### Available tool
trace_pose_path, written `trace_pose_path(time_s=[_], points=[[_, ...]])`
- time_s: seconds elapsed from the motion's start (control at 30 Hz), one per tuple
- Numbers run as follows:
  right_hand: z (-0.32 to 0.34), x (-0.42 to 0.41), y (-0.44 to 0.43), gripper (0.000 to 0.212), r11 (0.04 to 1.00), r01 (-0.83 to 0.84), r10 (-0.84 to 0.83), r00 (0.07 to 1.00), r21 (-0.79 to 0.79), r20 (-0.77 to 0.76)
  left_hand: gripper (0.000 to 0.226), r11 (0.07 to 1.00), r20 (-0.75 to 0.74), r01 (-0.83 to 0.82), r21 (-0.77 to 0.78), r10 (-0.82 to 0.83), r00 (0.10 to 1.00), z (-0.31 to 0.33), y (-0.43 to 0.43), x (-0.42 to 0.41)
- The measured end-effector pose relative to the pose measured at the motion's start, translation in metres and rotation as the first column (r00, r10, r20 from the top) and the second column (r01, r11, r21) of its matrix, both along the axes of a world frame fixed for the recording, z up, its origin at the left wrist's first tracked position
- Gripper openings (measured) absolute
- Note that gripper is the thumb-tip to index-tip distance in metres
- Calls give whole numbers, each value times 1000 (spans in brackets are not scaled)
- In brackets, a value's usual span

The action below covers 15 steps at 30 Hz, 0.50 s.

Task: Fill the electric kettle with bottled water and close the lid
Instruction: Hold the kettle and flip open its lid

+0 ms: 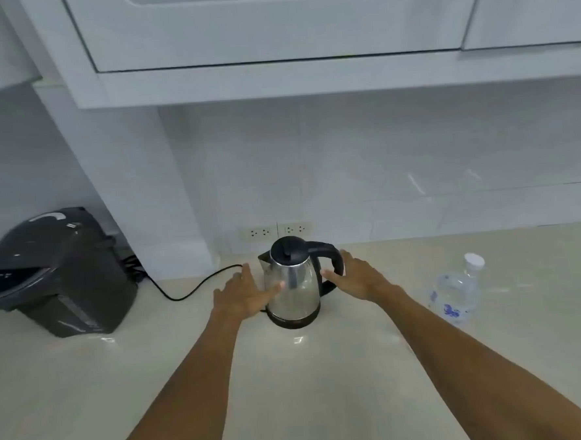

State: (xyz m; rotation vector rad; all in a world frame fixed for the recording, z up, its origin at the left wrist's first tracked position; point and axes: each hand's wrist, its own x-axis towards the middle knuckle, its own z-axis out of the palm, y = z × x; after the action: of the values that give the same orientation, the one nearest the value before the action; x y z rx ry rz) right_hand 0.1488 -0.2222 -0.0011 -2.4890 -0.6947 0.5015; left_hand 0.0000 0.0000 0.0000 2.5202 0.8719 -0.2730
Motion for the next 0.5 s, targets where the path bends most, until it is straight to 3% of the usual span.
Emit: trace_pose_path(time_s=[0.07,0.17,0.3,0.5], points=[[-11,14,4,81,996,41,-38,999,74,-39,126,997,-20,-54,-56,53,998,-11,8,14],[-35,30,6,75,986,95,-85,993,135,-77,142,940,34,-122,-318,140,990,-31,20,33],[-60,49,9,47,971,124,-113,992,206,-61,110,865,157,-68,-497,167,973,-45,22,51],[-71,55,13,30,961,108,-119,993,254,27,114,798,265,-33,-602,239,934,-61,24,51]])
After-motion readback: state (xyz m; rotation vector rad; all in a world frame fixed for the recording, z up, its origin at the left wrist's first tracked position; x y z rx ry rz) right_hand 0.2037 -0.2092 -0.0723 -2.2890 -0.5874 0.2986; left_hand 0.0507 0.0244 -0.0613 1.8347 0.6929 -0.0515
